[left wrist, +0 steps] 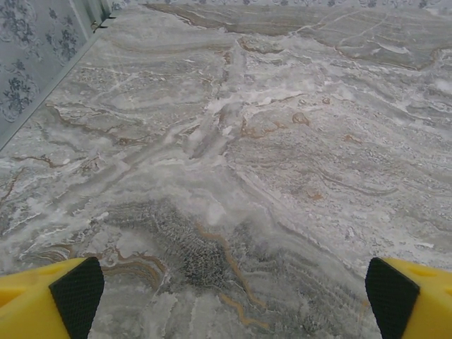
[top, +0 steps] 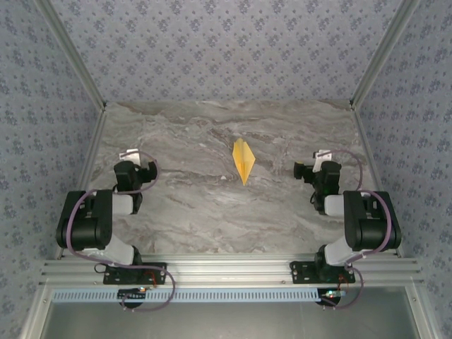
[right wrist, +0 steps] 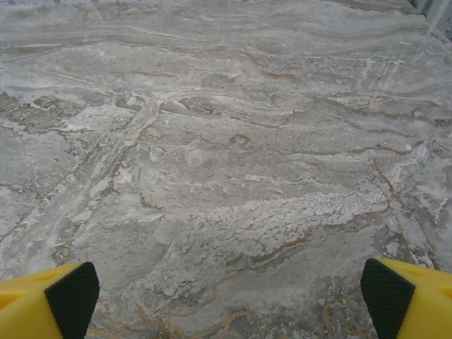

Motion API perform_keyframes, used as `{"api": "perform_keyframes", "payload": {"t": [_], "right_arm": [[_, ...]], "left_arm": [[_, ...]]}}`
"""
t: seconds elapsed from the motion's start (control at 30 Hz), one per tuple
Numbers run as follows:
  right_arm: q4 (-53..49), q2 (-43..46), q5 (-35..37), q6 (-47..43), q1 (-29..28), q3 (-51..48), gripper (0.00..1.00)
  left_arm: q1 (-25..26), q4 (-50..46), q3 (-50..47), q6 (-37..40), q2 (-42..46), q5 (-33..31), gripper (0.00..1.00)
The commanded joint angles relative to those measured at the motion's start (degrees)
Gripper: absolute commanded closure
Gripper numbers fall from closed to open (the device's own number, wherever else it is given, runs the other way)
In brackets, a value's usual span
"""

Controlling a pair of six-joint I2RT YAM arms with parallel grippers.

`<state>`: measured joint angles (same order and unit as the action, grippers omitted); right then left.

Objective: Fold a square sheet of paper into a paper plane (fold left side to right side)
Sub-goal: Reset both arms

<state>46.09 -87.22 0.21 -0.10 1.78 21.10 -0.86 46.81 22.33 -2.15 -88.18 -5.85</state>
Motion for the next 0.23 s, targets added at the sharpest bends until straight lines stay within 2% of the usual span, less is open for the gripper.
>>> {"api": "perform_keyframes", "payload": {"t": [0.0,0.2], "right_arm": [[0.24,-0.03,0.72,-1.22,0.03,1.24,0.00],[0.32,0.03,0.71,-1.22,0.02,1.22,0.00]], "left_arm": [[0.05,-0.05,1.14,0.19,0.38,1.51,0.02],[0.01,0.00,1.14,0.18,0.43,1.45,0.02]]}}
